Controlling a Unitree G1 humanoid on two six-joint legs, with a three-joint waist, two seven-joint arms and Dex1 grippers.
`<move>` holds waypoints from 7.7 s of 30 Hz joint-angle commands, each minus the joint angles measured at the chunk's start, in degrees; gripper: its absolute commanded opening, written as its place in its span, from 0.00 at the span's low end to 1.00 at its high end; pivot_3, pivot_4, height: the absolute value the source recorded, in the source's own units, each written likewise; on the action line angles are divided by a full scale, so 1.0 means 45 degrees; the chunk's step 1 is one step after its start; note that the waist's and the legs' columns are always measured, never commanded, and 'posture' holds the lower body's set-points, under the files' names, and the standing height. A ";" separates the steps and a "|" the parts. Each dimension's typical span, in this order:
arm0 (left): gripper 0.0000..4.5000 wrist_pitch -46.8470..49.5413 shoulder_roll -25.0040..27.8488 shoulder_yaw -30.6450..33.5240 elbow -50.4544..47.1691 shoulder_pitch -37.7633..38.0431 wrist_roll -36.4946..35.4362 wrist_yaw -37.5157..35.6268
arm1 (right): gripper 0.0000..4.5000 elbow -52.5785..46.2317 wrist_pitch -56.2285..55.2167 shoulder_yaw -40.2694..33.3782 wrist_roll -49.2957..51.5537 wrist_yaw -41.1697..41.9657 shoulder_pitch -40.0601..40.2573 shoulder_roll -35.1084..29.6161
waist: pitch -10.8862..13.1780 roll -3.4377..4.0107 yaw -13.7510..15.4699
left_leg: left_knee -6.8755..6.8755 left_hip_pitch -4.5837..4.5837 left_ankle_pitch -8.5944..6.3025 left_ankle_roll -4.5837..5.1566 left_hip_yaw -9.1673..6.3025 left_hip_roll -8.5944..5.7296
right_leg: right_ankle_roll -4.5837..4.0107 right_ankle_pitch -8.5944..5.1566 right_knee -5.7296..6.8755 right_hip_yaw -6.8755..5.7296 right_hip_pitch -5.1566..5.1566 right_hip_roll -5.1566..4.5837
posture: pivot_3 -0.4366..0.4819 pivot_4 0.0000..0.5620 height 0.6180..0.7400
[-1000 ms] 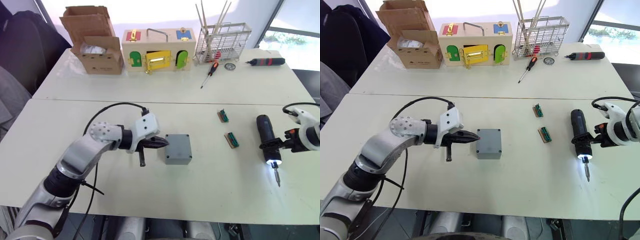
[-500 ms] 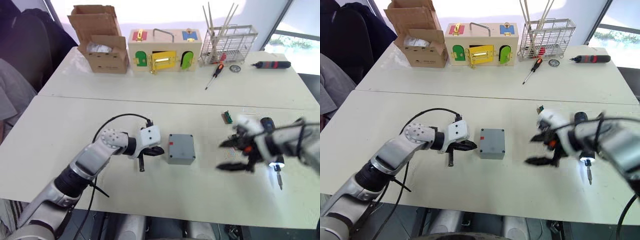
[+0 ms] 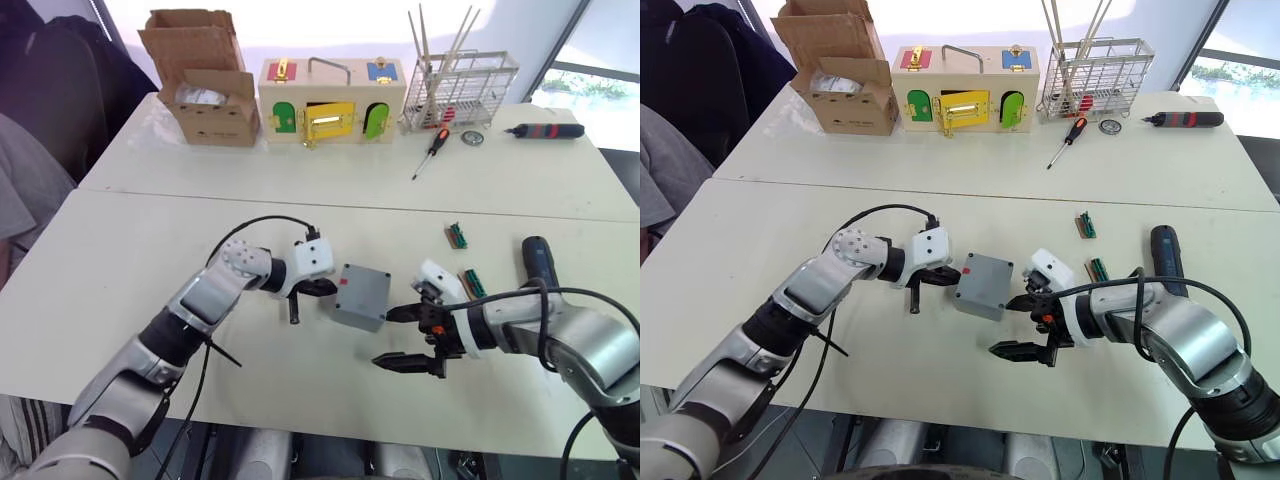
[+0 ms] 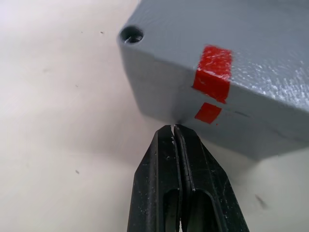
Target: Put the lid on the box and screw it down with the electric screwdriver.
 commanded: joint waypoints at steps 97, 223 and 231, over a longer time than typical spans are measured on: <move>0.00 0.2161 0.0649 0.2883 -0.3622 0.1108 -0.1862 0.1412 | 0.01 1.0015 -0.8769 -0.5038 -0.4727 -0.5023 -0.2191 0.4014 | -0.0018 -0.0066 -0.0437 | -0.0020 0.0016 0.0023 -0.0040 -0.0048 -0.0070 | 0.0049 -0.0031 0.0053 0.0011 -0.0014 -0.0036 | 0.48 0.27 0.96; 0.00 0.1709 0.0520 0.2443 -0.3322 0.1425 -0.1600 0.1395 | 0.02 0.7402 -0.6891 -0.5450 -0.3042 -0.5875 -0.1680 0.5017 | -0.0018 -0.0066 -0.0638 | -0.0027 0.0019 0.0022 -0.0039 -0.0054 -0.0071 | 0.0049 -0.0031 0.0058 0.0012 -0.0013 -0.0034 | 0.48 0.27 0.96; 0.00 0.2231 0.1309 0.3349 -0.3915 0.1422 -0.2385 0.0891 | 0.02 0.4456 -0.5066 -0.6152 -0.0954 -0.4818 -0.1836 0.3795 | -0.0017 -0.0064 -0.0611 | -0.0028 0.0018 0.0022 -0.0039 -0.0057 -0.0068 | 0.0049 -0.0031 0.0065 0.0012 -0.0016 -0.0034 | 0.48 0.27 0.96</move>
